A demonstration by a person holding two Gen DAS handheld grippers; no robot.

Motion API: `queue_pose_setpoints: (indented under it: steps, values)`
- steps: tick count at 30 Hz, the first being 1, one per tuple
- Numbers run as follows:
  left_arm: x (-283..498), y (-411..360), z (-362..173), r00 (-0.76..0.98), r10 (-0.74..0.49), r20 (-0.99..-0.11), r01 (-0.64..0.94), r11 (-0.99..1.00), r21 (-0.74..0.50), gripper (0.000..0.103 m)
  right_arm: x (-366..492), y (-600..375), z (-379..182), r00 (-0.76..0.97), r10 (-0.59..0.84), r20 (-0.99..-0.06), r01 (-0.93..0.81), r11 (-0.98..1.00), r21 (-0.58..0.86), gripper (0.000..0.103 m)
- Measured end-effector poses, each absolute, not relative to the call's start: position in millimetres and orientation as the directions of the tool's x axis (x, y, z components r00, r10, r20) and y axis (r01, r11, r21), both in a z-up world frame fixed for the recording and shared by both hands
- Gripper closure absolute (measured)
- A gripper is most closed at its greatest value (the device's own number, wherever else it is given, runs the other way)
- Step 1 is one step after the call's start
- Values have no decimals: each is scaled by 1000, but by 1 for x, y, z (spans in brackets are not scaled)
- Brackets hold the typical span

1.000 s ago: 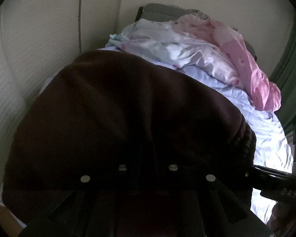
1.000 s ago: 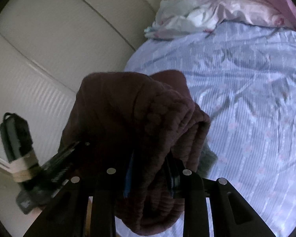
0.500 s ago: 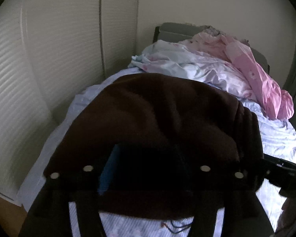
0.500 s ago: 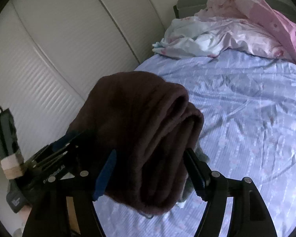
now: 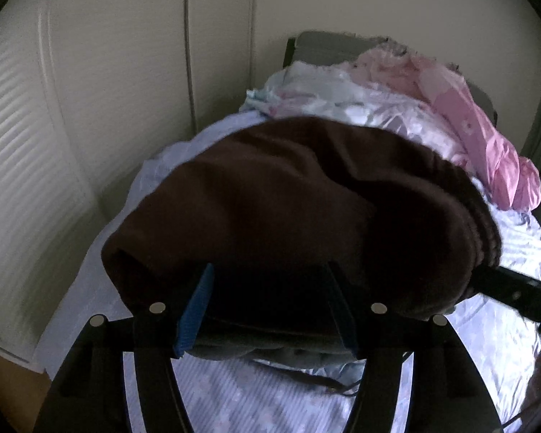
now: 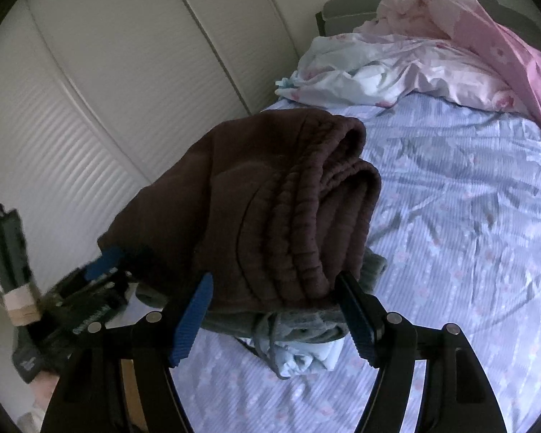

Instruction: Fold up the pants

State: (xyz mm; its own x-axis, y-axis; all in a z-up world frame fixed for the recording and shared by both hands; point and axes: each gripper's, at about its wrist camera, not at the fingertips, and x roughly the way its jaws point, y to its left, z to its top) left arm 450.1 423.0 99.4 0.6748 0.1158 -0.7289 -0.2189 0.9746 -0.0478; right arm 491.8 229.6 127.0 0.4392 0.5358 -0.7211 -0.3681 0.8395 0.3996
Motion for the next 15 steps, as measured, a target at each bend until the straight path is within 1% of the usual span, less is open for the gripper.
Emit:
queue_pose_setpoints:
  steps: [3,7,12,15]
  values:
    - [443,426,101,698,106,-708,-206,977,-57,41,490,228,128,448,532,-719,-353,844,404,32]
    - [434,433,104,726,59,-685,-184,977,-111,41,472,224,138,520,505,-690,-362,861,357,32]
    - [431,432,98,726,78,-684,-176,982,-75,41,452,214,141,564,498,-659,-347,867,358,32]
    - [421,427,98,741,72,-668,-141,989,-50,41,429,200,139,619,450,-644,-286,893,349,32]
